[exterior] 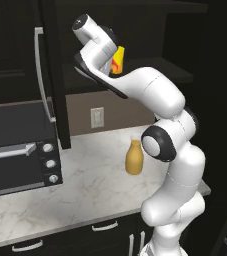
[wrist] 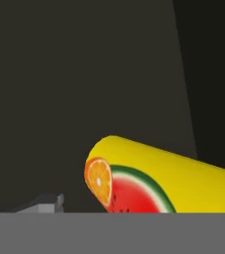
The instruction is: There is a tray on the dining counter. Grab the cup, mug, and pitcher and place them on the tray. The pitcher may be placed next to the tray if it cannot fit the tray.
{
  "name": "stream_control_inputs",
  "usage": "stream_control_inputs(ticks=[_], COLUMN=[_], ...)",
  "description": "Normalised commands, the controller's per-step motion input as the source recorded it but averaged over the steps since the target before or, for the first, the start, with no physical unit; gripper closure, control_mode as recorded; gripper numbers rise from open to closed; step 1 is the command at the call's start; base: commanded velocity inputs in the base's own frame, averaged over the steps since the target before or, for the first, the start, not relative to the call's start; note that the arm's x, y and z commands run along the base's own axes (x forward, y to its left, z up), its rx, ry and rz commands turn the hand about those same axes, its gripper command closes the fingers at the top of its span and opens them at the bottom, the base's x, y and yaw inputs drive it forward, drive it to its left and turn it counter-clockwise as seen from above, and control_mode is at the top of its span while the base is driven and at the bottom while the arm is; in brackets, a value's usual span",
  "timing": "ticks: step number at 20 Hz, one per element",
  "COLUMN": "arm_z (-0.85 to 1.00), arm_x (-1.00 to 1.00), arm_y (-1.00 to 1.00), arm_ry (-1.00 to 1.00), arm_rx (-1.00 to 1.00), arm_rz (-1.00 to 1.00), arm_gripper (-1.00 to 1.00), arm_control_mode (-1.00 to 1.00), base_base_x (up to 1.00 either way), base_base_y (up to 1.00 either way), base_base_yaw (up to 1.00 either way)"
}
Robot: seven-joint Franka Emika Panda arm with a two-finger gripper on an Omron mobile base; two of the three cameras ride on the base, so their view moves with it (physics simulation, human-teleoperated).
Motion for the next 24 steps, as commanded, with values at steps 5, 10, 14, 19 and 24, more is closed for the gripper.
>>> stream_control_inputs(ticks=[5, 10, 14, 19, 24], arm_z=[-0.02, 0.0, 0.0, -0.05, -0.15], arm_x=[-0.04, -0.04, -0.22, -0.43, -0.56], arm_y=[0.0, 0.0, 0.0, 0.0, 0.0], arm_ry=[0.01, 0.0, 0.0, 0.0, 0.0], arm_rx=[0.0, 0.0, 0.0, 0.0, 0.0], arm_rz=[0.0, 0.0, -0.02, -0.07, -0.08], arm_gripper=[1.0, 1.0, 1.0, 1.0, 1.0], arm_control_mode=[-1.0, -1.0, -1.0, -1.0, -1.0], base_base_x=[0.0, 0.0, 0.0, 0.0, 0.0], base_base_y=[0.0, 0.0, 0.0, 0.0, 0.0], base_base_yaw=[0.0, 0.0, 0.0, 0.0, 0.0])
